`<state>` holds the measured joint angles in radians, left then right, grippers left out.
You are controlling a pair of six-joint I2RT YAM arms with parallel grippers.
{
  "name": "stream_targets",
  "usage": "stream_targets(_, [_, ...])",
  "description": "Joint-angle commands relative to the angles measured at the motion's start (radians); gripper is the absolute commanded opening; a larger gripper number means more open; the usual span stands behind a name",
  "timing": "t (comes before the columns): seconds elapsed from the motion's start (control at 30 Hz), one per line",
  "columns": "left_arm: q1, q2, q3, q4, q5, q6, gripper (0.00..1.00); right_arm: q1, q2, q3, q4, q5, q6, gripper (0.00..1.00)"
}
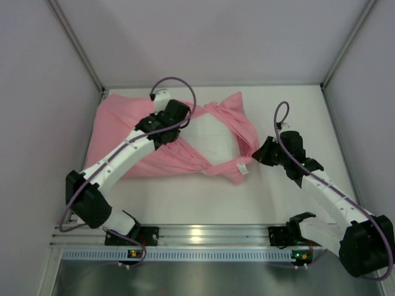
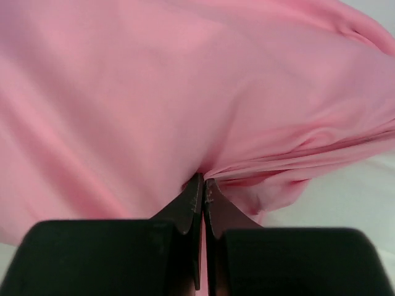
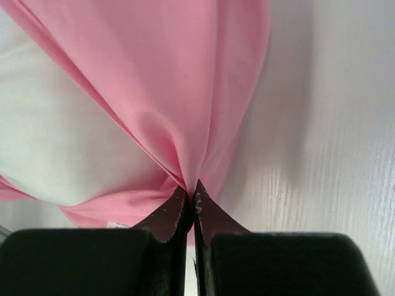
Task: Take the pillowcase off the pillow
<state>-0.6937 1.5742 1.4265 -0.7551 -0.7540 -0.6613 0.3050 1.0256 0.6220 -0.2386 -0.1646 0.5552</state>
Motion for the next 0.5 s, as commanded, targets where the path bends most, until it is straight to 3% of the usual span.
stream_targets(0.0, [0.121,-0.173,-0.099,-0.107,-0.036,0.054,0.00,-0.053,0.008,-0.024,0.015,0.044,-0.020,0.00])
stream_targets(0.13, [0.112,-0.282,-0.191,0.043,0.235,0.137,0.00,-0.027,0.076,-0.054,0.125,-0.087,0.000,0.00])
stream_targets(0.27, [0.044,-0.302,-0.230,0.135,0.453,0.150,0.00,0.016,0.143,-0.042,0.153,-0.099,-0.009,0.00])
stream_targets(0.33, [-0.001,-0.293,-0.219,0.146,0.521,0.140,0.11,0.025,0.145,-0.050,0.170,-0.105,-0.008,0.00])
stream_targets(0.37, [-0.070,-0.286,-0.197,0.146,0.516,0.123,0.27,0.025,0.151,-0.048,0.170,-0.102,-0.008,0.00])
stream_targets(0.4, [-0.110,-0.280,-0.183,0.146,0.504,0.118,0.34,0.025,0.154,-0.047,0.167,-0.104,-0.011,0.00])
stream_targets(0.47, [-0.244,-0.264,-0.147,0.145,0.435,0.108,0.41,0.026,0.166,-0.045,0.167,-0.111,-0.017,0.00])
